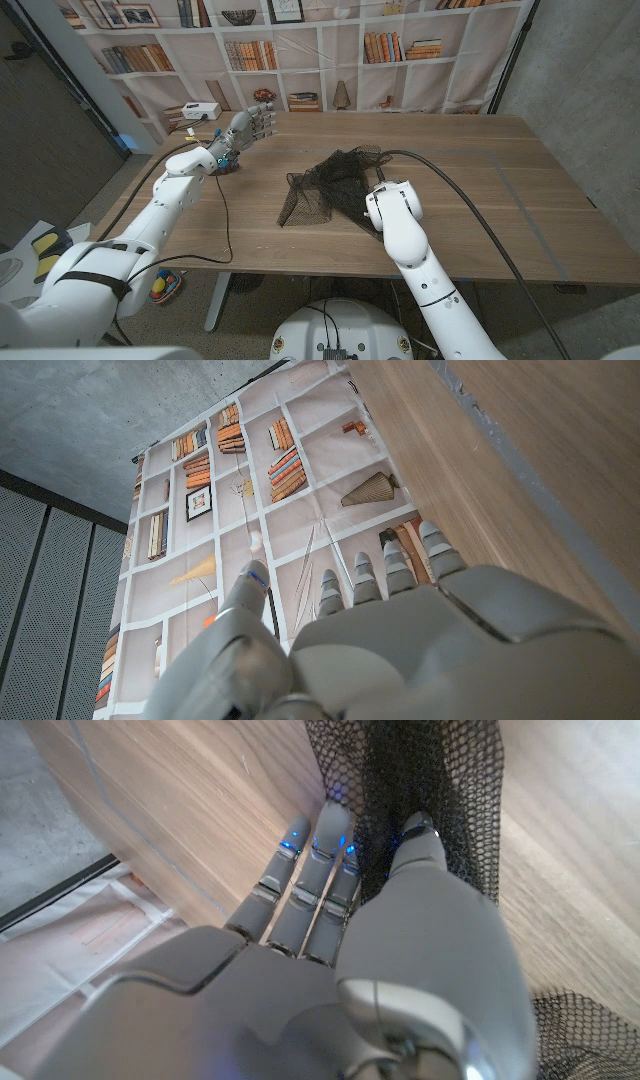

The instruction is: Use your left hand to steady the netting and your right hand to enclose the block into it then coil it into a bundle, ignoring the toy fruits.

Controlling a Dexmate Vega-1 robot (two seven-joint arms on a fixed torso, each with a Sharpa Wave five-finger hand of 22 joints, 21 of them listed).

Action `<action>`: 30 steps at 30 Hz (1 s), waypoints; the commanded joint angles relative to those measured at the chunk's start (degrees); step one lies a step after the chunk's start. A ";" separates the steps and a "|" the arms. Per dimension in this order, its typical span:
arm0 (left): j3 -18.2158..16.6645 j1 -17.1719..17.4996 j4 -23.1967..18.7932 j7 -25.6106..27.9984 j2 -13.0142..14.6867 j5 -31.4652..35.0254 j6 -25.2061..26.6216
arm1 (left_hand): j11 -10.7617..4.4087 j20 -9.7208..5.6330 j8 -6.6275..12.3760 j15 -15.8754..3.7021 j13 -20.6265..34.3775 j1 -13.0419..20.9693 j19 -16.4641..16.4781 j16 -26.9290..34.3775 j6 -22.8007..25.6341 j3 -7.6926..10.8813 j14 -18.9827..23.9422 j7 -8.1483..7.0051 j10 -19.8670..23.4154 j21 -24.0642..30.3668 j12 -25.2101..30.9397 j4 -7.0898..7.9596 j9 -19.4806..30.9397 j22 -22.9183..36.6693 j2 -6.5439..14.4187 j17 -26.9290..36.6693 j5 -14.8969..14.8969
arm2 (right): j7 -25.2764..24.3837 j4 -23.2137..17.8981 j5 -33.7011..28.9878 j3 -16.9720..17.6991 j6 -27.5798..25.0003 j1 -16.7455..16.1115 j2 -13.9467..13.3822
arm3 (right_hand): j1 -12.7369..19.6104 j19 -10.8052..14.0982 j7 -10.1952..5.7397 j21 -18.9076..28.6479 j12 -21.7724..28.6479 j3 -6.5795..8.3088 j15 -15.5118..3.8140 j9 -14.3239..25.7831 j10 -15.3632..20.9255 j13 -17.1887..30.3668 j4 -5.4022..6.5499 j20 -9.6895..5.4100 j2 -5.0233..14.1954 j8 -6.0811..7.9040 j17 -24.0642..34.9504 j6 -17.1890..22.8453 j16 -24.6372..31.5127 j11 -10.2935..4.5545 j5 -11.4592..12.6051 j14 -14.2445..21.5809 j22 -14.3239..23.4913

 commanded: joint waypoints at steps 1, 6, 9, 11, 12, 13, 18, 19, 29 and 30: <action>-0.28 0.47 -0.63 0.09 0.25 0.04 0.38 | 0.29 0.12 -0.19 0.24 0.24 -0.44 0.30 0.02 -0.38 -0.15 0.03 -0.24 -0.32 -0.15 -0.22 -0.08 0.20 0.12 -0.20 0.15 0.20 | -19.33 -1.49 2.35 -3.44 -9.99 -3.18 -7.32 | 1.39 -1.14 4.80 0.32 0.38 0.76 -4.10 -1.85 -0.36 1.19 -0.69 -1.12 2.57 -1.29 0.68 6.72 0.95 -0.14 -0.24 0.19 0.14; -0.64 1.44 -2.08 0.56 0.52 -0.27 0.64 | 0.16 0.11 -0.20 0.23 0.24 -0.47 0.31 0.03 -0.42 -0.16 0.06 -0.22 -0.35 -0.15 -0.22 -0.07 0.20 0.12 -0.19 0.15 0.22 | -29.27 -1.26 0.96 -3.44 -15.14 -4.64 -6.91 | 2.01 -1.89 5.20 0.49 0.31 1.05 -4.39 -3.07 -0.14 1.04 -0.94 -1.47 2.67 -1.69 0.64 6.99 1.07 -0.38 -0.34 -0.16 0.15; -0.77 1.87 -2.74 0.69 0.66 -0.43 0.73 | 0.17 0.11 -0.20 0.26 0.24 -0.48 0.33 0.03 -0.42 -0.16 0.06 -0.22 -0.33 -0.15 -0.21 -0.07 0.20 0.13 -0.19 0.15 0.22 | -33.78 -1.62 1.30 -3.08 -16.73 -5.18 -6.73 | 2.16 -1.93 5.19 0.73 0.32 1.17 -4.51 -3.73 0.09 0.95 -0.91 -1.71 2.82 -1.88 1.00 7.12 1.14 -0.52 -0.38 -0.12 0.14; -0.90 2.19 -3.23 0.88 0.72 -0.58 0.81 | 0.23 0.11 -0.20 0.22 0.24 -0.48 0.34 0.03 -0.43 -0.16 0.05 -0.23 -0.26 -0.14 -0.19 -0.07 0.20 0.13 -0.19 0.15 0.22 | -36.50 -1.46 0.42 -3.06 -18.27 -5.42 -6.07 | 2.27 -1.72 5.16 0.98 0.43 1.24 -4.66 -4.18 0.32 0.99 -0.90 -1.78 2.87 -1.89 1.46 7.49 1.12 -0.38 -0.39 0.02 0.12; -0.96 2.32 -3.41 0.90 0.74 -0.67 0.80 | 0.11 0.11 -0.19 0.26 0.24 -0.49 0.36 0.03 -0.41 -0.16 0.04 -0.21 -0.33 -0.14 -0.21 -0.07 0.20 0.13 -0.18 0.15 0.23 | -37.91 -1.63 0.62 -2.98 -18.51 -5.55 -6.08 | 2.24 -1.83 5.12 0.99 0.39 1.27 -4.68 -4.35 0.33 0.92 -0.83 -1.85 2.96 -1.98 1.48 7.40 1.04 -0.54 -0.40 0.11 0.11; -1.00 2.51 -3.70 1.04 0.79 -0.68 0.81 | 0.11 0.11 -0.20 0.25 0.24 -0.49 0.36 0.02 -0.43 -0.16 0.03 -0.24 -0.33 -0.14 -0.21 -0.07 0.20 0.13 -0.18 0.15 0.23 | -39.60 -1.71 0.73 -2.95 -18.79 -5.68 -6.18 | 2.24 -1.64 5.14 1.13 0.45 1.27 -4.71 -4.54 0.45 0.94 -0.80 -1.80 2.96 -1.98 1.70 7.57 1.08 -0.58 -0.41 0.29 0.10; -1.24 3.46 -5.12 1.37 1.05 -1.01 0.98 | 0.23 0.10 -0.19 0.27 0.24 -0.51 0.40 0.02 -0.42 -0.15 0.02 -0.23 -0.26 -0.13 -0.18 -0.07 0.20 0.13 -0.17 0.14 0.24 | -47.25 -0.51 -0.39 -3.12 -21.76 -5.97 -4.76 | 2.14 -1.80 4.98 1.59 0.57 1.11 -4.71 -5.81 0.52 1.10 -0.63 -2.04 2.64 -2.31 3.14 7.71 0.79 -1.08 -0.53 0.58 0.04; -1.32 3.68 -5.42 1.39 1.12 -1.15 1.06 | 0.25 0.10 -0.20 0.25 0.24 -0.51 0.40 0.03 -0.45 -0.15 0.02 -0.19 -0.21 -0.13 -0.16 -0.07 0.20 0.13 -0.16 0.14 0.24 | -48.35 -0.39 -0.39 -3.10 -21.91 -5.96 -4.68 | 2.14 -1.90 4.82 1.70 0.69 1.08 -4.70 -6.14 0.37 1.40 -0.58 -2.07 2.58 -2.42 3.57 7.64 0.71 -1.21 -0.56 0.60 0.03; -2.35 6.91 -9.83 2.82 2.32 -2.03 1.57 | 0.30 0.10 -0.16 0.25 0.24 -0.54 0.45 0.04 -0.36 -0.14 0.03 -0.24 -0.20 -0.12 -0.15 -0.07 0.20 0.13 -0.14 0.14 0.26 | -61.10 3.36 2.99 -3.90 -24.01 -4.30 -3.38 | 1.74 -3.37 3.94 2.00 0.75 0.65 -4.69 -7.96 -0.25 1.99 -0.12 -2.85 2.22 -2.98 5.91 7.23 -0.15 -2.14 -0.72 0.26 -0.07; -2.52 7.33 -10.37 3.02 2.45 -2.18 1.65 | 0.27 0.10 -0.15 0.27 0.24 -0.54 0.45 0.04 -0.35 -0.14 0.03 -0.21 -0.19 -0.12 -0.15 -0.07 0.20 0.13 -0.13 0.14 0.26 | -61.94 3.56 3.72 -4.04 -23.50 -3.88 -3.79 | 1.72 -3.47 3.93 2.04 0.77 0.59 -4.72 -8.12 -0.28 2.06 -0.09 -2.93 2.18 -3.01 6.11 7.21 -0.25 -2.29 -0.73 0.20 -0.07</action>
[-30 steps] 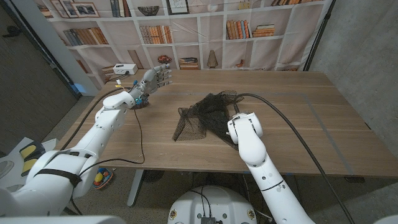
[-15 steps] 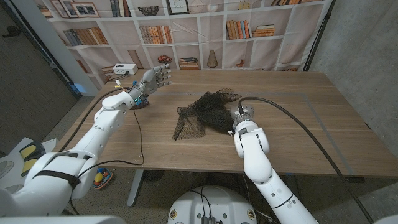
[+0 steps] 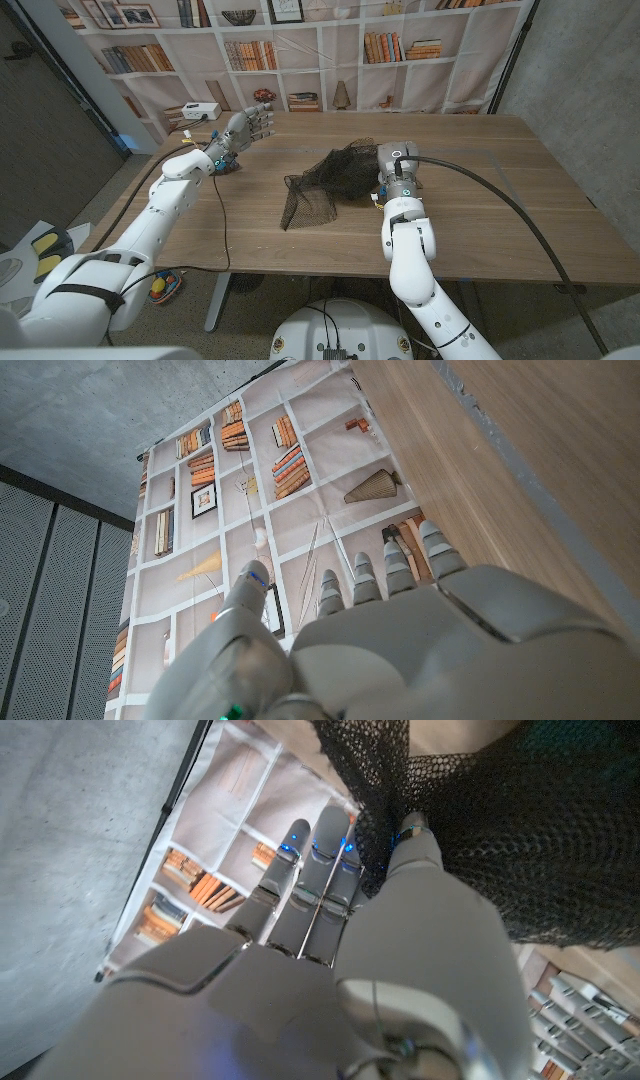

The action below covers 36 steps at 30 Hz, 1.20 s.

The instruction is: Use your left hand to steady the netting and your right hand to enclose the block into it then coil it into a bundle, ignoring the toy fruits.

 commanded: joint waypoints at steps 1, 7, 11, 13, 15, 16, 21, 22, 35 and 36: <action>-1.30 3.75 -5.10 1.76 1.30 -1.08 0.65 | 0.25 0.10 -0.15 0.30 0.24 -0.54 0.45 0.04 -0.35 -0.14 0.03 -0.21 -0.18 -0.12 -0.14 -0.07 0.20 0.13 -0.13 0.14 0.26 | -15.20 3.46 4.00 -1.09 -2.23 1.94 0.36 | 1.50 -0.83 0.82 0.39 0.35 -0.30 -4.72 -0.43 -0.07 0.49 0.28 -0.27 1.83 -0.35 0.96 4.22 -0.44 -0.89 -0.10 0.21 0.11; -2.13 5.76 -7.34 2.80 2.01 -1.77 0.86 | 0.29 0.11 -0.15 0.28 0.24 -0.56 0.45 0.06 -0.34 -0.13 0.08 -0.20 -0.10 -0.13 -0.11 -0.07 0.20 0.13 -0.12 0.14 0.26 | -18.79 5.91 8.01 -2.20 -0.12 5.93 -1.06 | 1.47 -1.18 0.67 0.66 0.43 -0.56 -4.79 -1.19 -0.17 0.78 0.41 -0.58 1.67 -0.45 2.08 4.23 -0.84 -0.95 -0.11 0.09 0.09; -2.78 7.17 -8.72 3.58 2.45 -2.23 0.83 | 0.28 0.11 -0.14 0.24 0.24 -0.57 0.44 0.03 -0.32 -0.14 0.02 -0.23 -0.12 -0.14 -0.12 -0.08 0.19 0.13 -0.13 0.13 0.26 | -20.47 7.74 10.47 -3.08 1.01 8.82 -2.06 | 1.56 -1.43 0.32 0.88 0.45 -0.68 -4.86 -1.77 -0.29 0.96 0.49 -0.82 1.71 -0.50 2.49 4.29 -1.48 -0.98 -0.07 -0.07 0.06; -3.18 7.91 -9.43 3.97 2.65 -2.57 0.89 | 0.19 0.11 -0.15 0.26 0.24 -0.58 0.44 0.02 -0.34 -0.14 -0.01 -0.24 -0.10 -0.14 -0.11 -0.08 0.19 0.13 -0.13 0.13 0.26 | -20.75 8.56 11.35 -3.62 1.46 10.19 -2.55 | 1.64 -1.75 0.15 0.91 0.30 -0.74 -4.86 -2.05 -0.43 0.83 0.49 -0.91 1.67 -0.57 2.75 4.16 -1.70 -1.01 -0.06 -0.01 0.04; -3.51 8.61 -10.10 4.35 2.94 -2.76 0.92 | 0.20 0.12 -0.16 0.23 0.24 -0.59 0.43 0.03 -0.37 -0.14 0.01 -0.29 -0.10 -0.15 -0.11 -0.08 0.19 0.13 -0.14 0.13 0.26 | -21.47 9.47 12.75 -4.10 2.01 11.54 -3.04 | 1.70 -1.92 0.08 0.99 0.38 -0.78 -4.88 -2.33 -0.60 1.10 0.53 -1.05 1.72 -0.59 2.75 4.17 -2.13 -1.01 -0.03 -0.10 0.02; -3.72 9.03 -10.47 4.51 3.07 -2.92 0.91 | 0.19 0.12 -0.16 0.22 0.24 -0.59 0.43 0.03 -0.36 -0.14 0.00 -0.24 -0.13 -0.15 -0.12 -0.08 0.19 0.13 -0.14 0.13 0.26 | -21.68 10.13 13.10 -4.46 2.03 12.28 -3.05 | 1.70 -2.24 -0.01 0.96 0.41 -0.86 -4.86 -2.43 -0.60 1.18 0.55 -1.05 1.64 -0.58 3.03 4.15 -2.15 -1.20 -0.03 -0.01 0.01; -4.69 11.01 -12.31 5.55 3.55 -3.59 0.82 | 0.24 0.12 -0.13 0.22 0.24 -0.61 0.42 0.06 -0.29 -0.14 0.08 -0.21 -0.06 -0.16 -0.09 -0.08 0.19 0.13 -0.14 0.13 0.26 | -22.87 13.62 16.04 -6.62 4.27 16.62 -4.22 | 1.58 -3.74 -0.93 0.78 0.26 -1.01 -4.94 -3.12 -0.86 1.22 0.90 -1.21 1.97 -0.58 1.79 3.99 -4.35 -1.84 0.04 -0.65 -0.11; -4.84 11.33 -12.60 5.68 3.66 -3.69 0.79 | 0.11 0.12 -0.13 0.21 0.24 -0.62 0.42 0.07 -0.30 -0.15 0.10 -0.24 -0.09 -0.16 -0.10 -0.08 0.19 0.13 -0.14 0.13 0.27 | -23.57 14.66 16.61 -7.17 4.85 17.60 -4.54 | 1.49 -3.87 -1.07 0.76 0.21 -1.06 -4.92 -3.12 -0.69 1.05 0.97 -1.16 1.96 -0.59 1.65 3.85 -4.60 -1.84 0.03 -0.76 -0.13; -6.82 15.75 -16.42 8.15 4.77 -4.86 0.95 | 0.21 0.12 -0.14 0.23 0.23 -0.64 0.38 0.08 -0.30 -0.13 0.13 -0.10 -0.10 -0.19 -0.11 -0.10 0.19 0.13 -0.13 0.13 0.27 | -29.88 26.81 24.37 -14.52 9.74 28.39 -5.13 | -0.42 -5.93 -4.53 1.00 -3.28 -2.57 -5.07 -5.04 -5.22 -1.54 3.10 -2.31 2.90 -1.63 -1.26 0.68 -11.62 -3.91 0.95 -3.08 -0.49; -6.80 15.75 -16.42 8.17 4.78 -4.88 0.95 | 0.22 0.12 -0.13 0.20 0.23 -0.63 0.38 0.08 -0.29 -0.13 0.13 -0.15 -0.10 -0.19 -0.11 -0.10 0.19 0.13 -0.13 0.13 0.27 | -30.03 26.86 24.69 -14.86 9.48 28.60 -5.32 | 0.35 -5.71 -4.58 1.29 -3.88 -1.94 -5.12 -5.62 -5.46 -2.44 3.09 -2.43 3.85 -2.26 -1.80 -0.14 -12.70 -3.94 1.29 -3.08 -0.53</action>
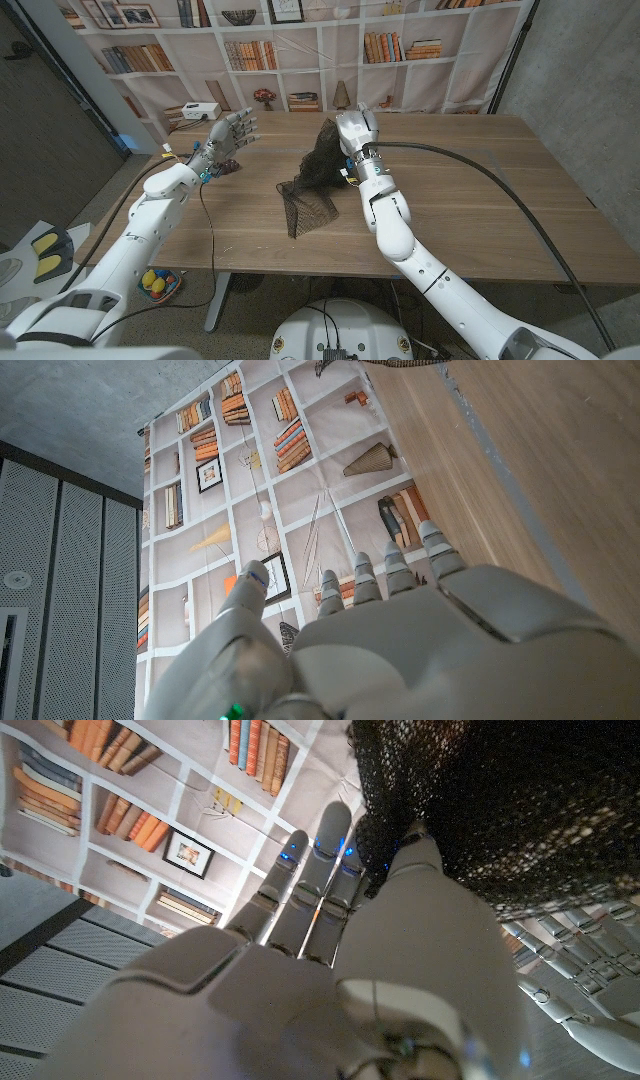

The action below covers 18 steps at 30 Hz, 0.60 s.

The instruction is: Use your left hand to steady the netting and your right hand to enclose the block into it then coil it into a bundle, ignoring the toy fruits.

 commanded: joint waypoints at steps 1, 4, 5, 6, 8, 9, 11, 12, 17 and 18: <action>-1.71 3.68 -3.13 2.05 1.01 -1.10 0.04 | 0.17 0.12 -0.12 0.20 0.23 -0.64 0.38 0.06 -0.26 -0.13 0.09 -0.13 -0.06 -0.19 -0.09 -0.10 0.20 0.13 -0.13 0.12 0.27 | -6.08 11.08 6.35 -6.85 3.10 9.91 -0.20 | 1.87 0.18 -2.58 0.86 -2.14 1.12 -5.88 -1.46 -1.71 -2.54 0.46 -2.64 2.59 -1.74 -1.79 0.24 -3.38 -0.54 1.31 -0.33 -0.02; -1.75 3.50 -2.72 1.85 1.05 -1.22 -0.14 | 0.12 0.12 -0.12 0.23 0.23 -0.64 0.38 0.06 -0.26 -0.12 0.10 -0.14 -0.12 -0.20 -0.12 -0.11 0.20 0.13 -0.12 0.12 0.27 | -7.76 12.52 7.85 -8.33 4.09 11.55 -0.52 | 3.35 0.65 -3.10 1.57 -3.66 2.82 -5.82 -3.04 -2.37 -4.67 0.68 -2.85 3.12 -3.08 -4.49 -0.52 -7.06 -0.05 1.66 -0.81 -0.21; -1.75 3.43 -2.60 1.83 1.04 -1.24 -0.20 | 0.11 0.12 -0.11 0.20 0.23 -0.64 0.38 0.07 -0.23 -0.12 0.12 -0.15 -0.16 -0.20 -0.13 -0.11 0.20 0.13 -0.12 0.12 0.27 | -8.75 13.01 8.70 -8.70 4.66 12.03 -0.59 | 3.75 0.91 -3.13 1.91 -4.14 3.41 -5.82 -3.76 -2.15 -5.63 0.88 -2.94 3.05 -3.41 -6.02 -0.20 -9.09 0.23 1.69 -1.40 -0.32; -1.73 3.32 -2.42 1.72 1.03 -1.28 -0.27 | 0.14 0.12 -0.11 0.24 0.23 -0.64 0.38 0.07 -0.23 -0.12 0.13 -0.13 -0.14 -0.20 -0.12 -0.11 0.20 0.13 -0.12 0.12 0.27 | -10.14 13.69 9.30 -9.07 4.88 12.47 -0.53 | 3.86 1.07 -3.18 2.01 -4.20 3.54 -5.84 -3.90 -2.05 -5.81 0.90 -3.07 3.06 -3.46 -6.13 -0.09 -9.26 0.32 1.70 -1.28 -0.34; -1.63 3.10 -2.10 1.50 1.00 -1.32 -0.32 | 0.14 0.12 -0.12 0.24 0.23 -0.64 0.39 0.07 -0.23 -0.11 0.14 -0.13 -0.05 -0.20 -0.09 -0.11 0.20 0.13 -0.11 0.12 0.27 | -13.14 15.18 9.83 -9.94 4.69 13.31 -0.24 | 4.10 1.18 -3.13 2.19 -4.39 3.86 -5.84 -4.35 -1.67 -6.37 0.98 -3.22 2.94 -3.65 -6.33 0.19 -9.73 0.44 1.68 -0.90 -0.41; -1.55 2.93 -1.87 1.24 1.00 -1.36 -0.37 | 0.15 0.12 -0.11 0.24 0.23 -0.64 0.39 0.08 -0.22 -0.11 0.15 -0.11 -0.09 -0.20 -0.10 -0.12 0.20 0.13 -0.11 0.12 0.27 | -14.30 15.70 10.29 -10.23 4.58 13.64 -0.05 | 4.18 1.18 -3.13 2.24 -4.48 3.97 -5.84 -4.51 -1.58 -6.57 1.01 -3.27 2.90 -3.68 -6.38 0.41 -9.87 0.46 1.67 -0.74 -0.44; -1.46 2.73 -1.58 1.02 0.97 -1.42 -0.37 | 0.16 0.12 -0.12 0.24 0.23 -0.63 0.39 0.08 -0.23 -0.10 0.15 -0.12 -0.09 -0.20 -0.10 -0.12 0.20 0.13 -0.10 0.12 0.27 | -16.69 16.51 11.50 -10.65 4.57 14.26 0.26 | 4.33 1.21 -3.14 2.38 -4.56 4.23 -5.82 -4.95 -0.95 -7.10 1.12 -3.25 2.82 -3.91 -6.48 0.61 -10.21 0.55 1.63 -0.28 -0.49; -1.42 2.63 -1.42 0.93 0.96 -1.39 -0.46 | 0.23 0.12 -0.11 0.22 0.23 -0.63 0.40 0.09 -0.22 -0.10 0.18 -0.13 -0.10 -0.20 -0.11 -0.12 0.20 0.13 -0.10 0.12 0.27 | -17.49 16.66 12.18 -10.88 4.88 14.59 0.22 | 4.40 1.38 -3.10 2.51 -4.61 4.33 -5.83 -5.12 -0.76 -7.32 1.16 -3.19 2.78 -3.95 -6.51 0.83 -10.34 0.67 1.61 -0.09 -0.52; -1.54 2.67 -1.31 1.00 1.05 -1.52 -0.27 | 0.16 0.11 -0.13 0.24 0.23 -0.63 0.42 0.08 -0.25 -0.09 0.18 -0.17 -0.07 -0.19 -0.10 -0.13 0.19 0.13 -0.08 0.12 0.28 | -16.84 17.15 14.66 -12.62 7.00 16.46 -0.11 | 5.08 2.62 -3.00 3.43 -5.91 5.45 -5.87 -6.87 -0.84 -9.39 1.41 -2.47 2.67 -4.96 -8.86 1.42 -13.41 1.02 1.47 0.24 -0.84; -1.57 2.71 -1.32 1.02 1.05 -1.56 -0.24 | 0.15 0.11 -0.14 0.22 0.23 -0.63 0.43 0.09 -0.28 -0.09 0.19 -0.16 -0.08 -0.19 -0.10 -0.13 0.19 0.13 -0.08 0.12 0.28 | -16.12 17.39 14.86 -13.06 7.13 16.83 0.02 | 5.12 2.76 -3.11 3.53 -6.02 5.58 -5.88 -7.08 -0.75 -9.62 1.46 -2.63 2.67 -5.11 -9.03 1.42 -13.64 1.18 1.44 0.44 -0.88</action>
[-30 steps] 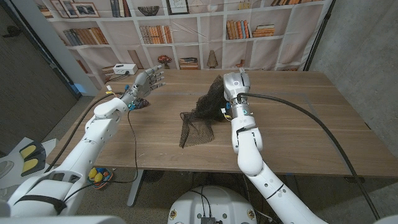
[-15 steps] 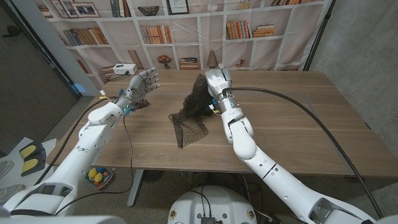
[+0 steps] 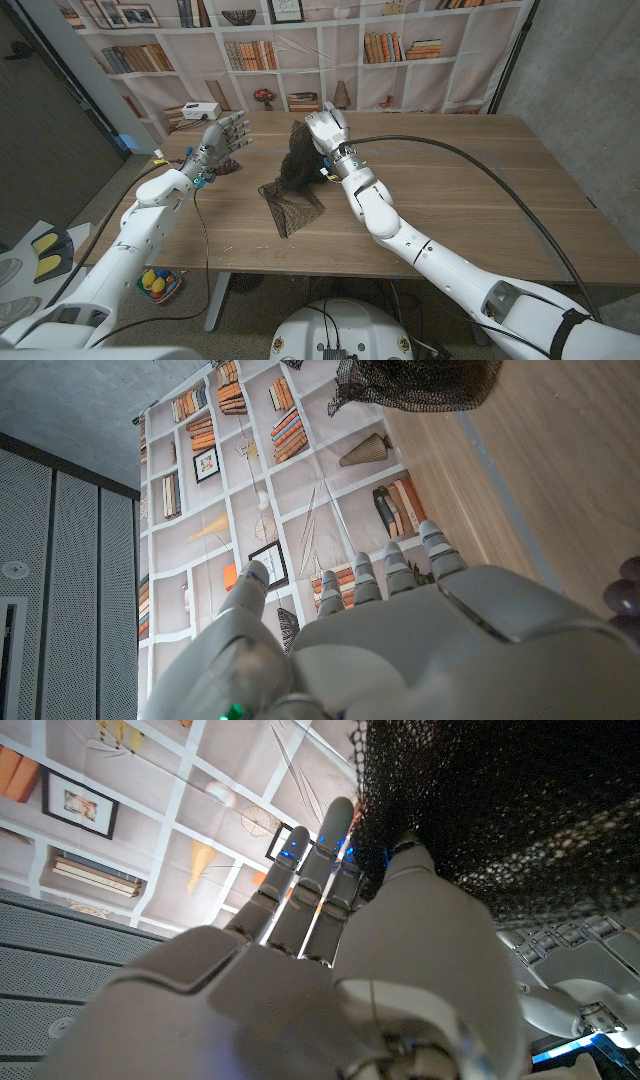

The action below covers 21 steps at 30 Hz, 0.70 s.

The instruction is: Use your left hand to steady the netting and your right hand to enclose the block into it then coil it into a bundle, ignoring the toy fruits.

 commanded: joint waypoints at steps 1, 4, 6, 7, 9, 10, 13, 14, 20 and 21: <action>-0.26 0.13 0.61 -0.31 0.21 -0.37 -0.19 | 0.13 0.11 -0.13 0.25 0.23 -0.63 0.44 0.08 -0.25 -0.08 0.18 -0.17 -0.08 -0.19 -0.10 -0.13 0.19 0.13 -0.08 0.12 0.28 | -4.07 4.88 6.15 -4.77 3.31 5.56 0.42 | 3.44 1.04 -2.17 0.85 -1.00 0.97 -6.11 -1.23 0.03 -1.41 0.07 -2.84 2.61 -0.91 -1.52 2.34 -2.00 0.14 0.14 0.79 -0.15; -0.41 0.37 0.52 -0.24 0.26 -0.53 -0.02 | 0.15 0.11 -0.12 0.24 0.23 -0.63 0.48 0.09 -0.24 -0.07 0.21 -0.16 -0.05 -0.17 -0.09 -0.13 0.19 0.13 -0.06 0.12 0.28 | -1.90 6.12 6.73 -6.09 3.47 6.69 1.15 | 3.96 1.58 -2.43 1.47 -2.41 2.08 -6.15 -2.56 -0.91 -3.08 0.28 -3.05 2.71 -2.29 -3.93 1.67 -5.03 0.67 -0.15 0.50 -0.34; -0.55 0.57 0.46 -0.16 0.24 -0.62 -0.13 | 0.19 0.11 -0.13 0.23 0.23 -0.63 0.48 0.08 -0.26 -0.06 0.19 -0.18 -0.06 -0.17 -0.10 -0.14 0.19 0.13 -0.05 0.11 0.28 | -0.42 6.59 8.54 -6.65 5.51 7.55 1.07 | 5.21 1.71 -3.03 2.33 -5.43 4.65 -6.37 -3.91 -4.85 -5.38 0.48 -3.04 3.37 -5.04 -7.65 -1.09 -9.80 0.31 -0.63 -0.77 -0.47; -0.61 0.68 0.41 -0.17 0.30 -0.65 -0.10 | 0.16 0.11 -0.13 0.19 0.23 -0.63 0.48 0.10 -0.26 -0.06 0.25 -0.19 -0.03 -0.18 -0.08 -0.14 0.19 0.13 -0.04 0.11 0.28 | 0.45 6.91 8.55 -7.17 5.62 7.92 1.20 | 6.04 1.66 -4.04 2.80 -6.45 6.64 -6.39 -4.66 -5.41 -6.48 0.70 -3.26 3.77 -7.38 -9.19 -3.62 -11.70 0.28 -0.86 -0.81 -0.54; -0.77 0.89 0.31 0.01 0.31 -0.67 -0.20 | 0.21 0.11 -0.14 0.21 0.23 -0.62 0.48 0.09 -0.28 -0.05 0.21 -0.16 -0.06 -0.18 -0.09 -0.14 0.19 0.13 -0.03 0.11 0.28 | 2.53 7.08 9.67 -7.85 7.01 8.64 1.13 | 6.08 1.74 -4.61 3.57 -8.97 9.44 -6.38 -5.32 -8.33 -8.34 1.69 -3.32 3.22 -11.14 -12.53 -6.41 -15.85 0.24 -1.71 -2.07 -0.80; -0.83 0.96 0.32 0.03 0.31 -0.68 -0.29 | 0.13 0.11 -0.15 0.25 0.23 -0.62 0.48 0.08 -0.29 -0.04 0.21 -0.16 -0.04 -0.18 -0.09 -0.14 0.19 0.13 -0.02 0.11 0.28 | 3.43 7.14 10.23 -8.13 7.61 8.92 1.13 | 4.79 1.44 -5.34 3.77 -11.33 10.22 -6.31 -5.46 -11.42 -9.56 2.78 -3.47 2.58 -14.23 -14.59 -9.67 -18.15 0.17 -2.47 -2.63 -1.00; -0.94 1.06 0.41 0.00 0.32 -0.76 -0.39 | 0.18 0.12 -0.14 0.23 0.23 -0.62 0.49 0.09 -0.28 -0.03 0.23 -0.16 0.00 -0.18 -0.07 -0.15 0.19 0.13 -0.01 0.11 0.28 | 5.61 7.39 11.53 -8.75 8.08 9.24 1.58 | -1.24 0.66 -5.10 3.63 -15.29 9.44 -5.75 -5.43 -15.09 -11.64 6.83 -2.60 1.34 -19.42 -17.76 -14.40 -21.97 0.98 -4.11 -5.24 -1.23; -0.96 1.07 0.43 0.06 0.34 -0.75 -0.36 | 0.28 0.11 -0.14 0.23 0.23 -0.62 0.50 0.08 -0.29 -0.03 0.22 -0.13 0.01 -0.18 -0.07 -0.15 0.20 0.13 -0.01 0.11 0.28 | 6.32 7.43 12.52 -8.66 8.17 9.11 1.94 | -3.15 0.23 -5.33 3.40 -16.31 8.99 -5.73 -5.40 -16.16 -12.06 8.09 -2.23 1.38 -20.51 -18.19 -15.37 -22.48 0.99 -4.53 -5.73 -1.25; -0.85 0.49 1.36 -0.60 0.23 -0.81 -0.72 | 0.17 0.11 -0.14 0.25 0.23 -0.62 0.52 0.08 -0.27 -0.02 0.22 -0.12 -0.02 -0.17 -0.08 -0.16 0.19 0.13 0.01 0.11 0.28 | 5.66 8.99 17.42 -7.98 5.84 7.46 5.09 | -18.34 -2.55 -3.63 1.25 -23.12 5.68 -4.68 -4.74 -23.56 -14.09 11.69 2.59 2.38 -28.23 -18.57 -24.66 -24.65 2.07 -5.81 -11.59 -1.25; -0.81 0.38 1.52 -0.69 0.20 -0.81 -0.77 | 0.17 0.11 -0.13 0.27 0.23 -0.62 0.52 0.08 -0.25 -0.02 0.22 -0.11 -0.03 -0.17 -0.09 -0.16 0.19 0.13 0.01 0.11 0.28 | 5.55 9.22 18.25 -7.70 4.72 6.98 5.89 | -20.33 -2.80 -3.30 0.95 -23.89 5.43 -4.56 -4.65 -24.55 -14.19 11.76 3.06 2.57 -29.29 -18.34 -26.32 -24.74 2.46 -5.87 -12.46 -1.24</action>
